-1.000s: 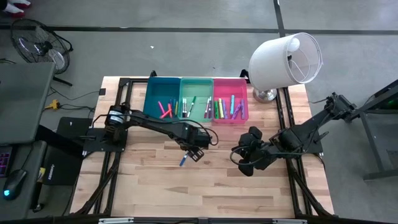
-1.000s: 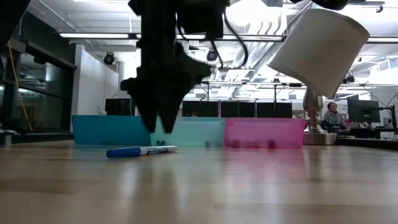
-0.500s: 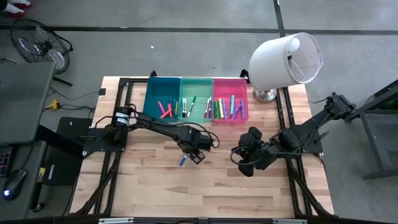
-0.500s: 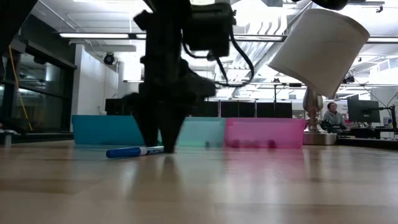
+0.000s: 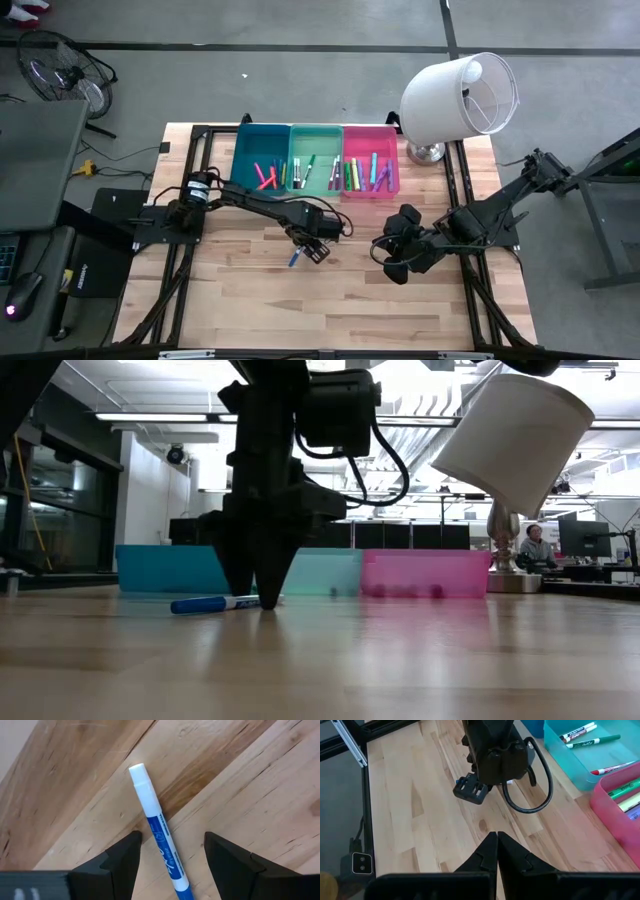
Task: Pick & Place Markers
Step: Put the blue marker pen into the green bin
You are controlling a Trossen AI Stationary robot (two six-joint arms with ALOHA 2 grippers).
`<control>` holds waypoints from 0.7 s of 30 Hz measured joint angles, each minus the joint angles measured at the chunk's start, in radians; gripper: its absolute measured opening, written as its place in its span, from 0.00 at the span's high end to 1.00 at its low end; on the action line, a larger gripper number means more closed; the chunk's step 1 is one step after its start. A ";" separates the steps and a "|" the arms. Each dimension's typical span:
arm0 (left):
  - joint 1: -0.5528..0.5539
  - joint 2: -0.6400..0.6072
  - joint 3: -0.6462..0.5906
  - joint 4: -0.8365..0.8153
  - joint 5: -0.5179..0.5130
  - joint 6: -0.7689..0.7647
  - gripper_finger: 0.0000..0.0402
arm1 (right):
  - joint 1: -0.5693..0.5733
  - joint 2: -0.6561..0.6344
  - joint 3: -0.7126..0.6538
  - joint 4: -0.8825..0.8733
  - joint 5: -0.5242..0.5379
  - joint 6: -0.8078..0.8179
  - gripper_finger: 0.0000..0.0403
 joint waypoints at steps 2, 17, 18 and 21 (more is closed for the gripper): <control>0.000 0.001 0.000 0.001 0.001 0.001 0.50 | 0.000 0.000 0.000 0.000 0.000 0.000 1.00; 0.000 0.002 -0.001 0.019 0.014 0.078 0.88 | 0.000 0.000 0.000 -0.001 0.000 -0.007 1.00; 0.000 0.002 -0.001 0.018 0.014 0.093 0.91 | 0.000 0.000 0.000 -0.001 0.000 -0.007 1.00; -0.001 0.002 -0.001 0.015 0.014 0.120 0.96 | 0.000 0.000 0.000 -0.001 0.000 -0.008 1.00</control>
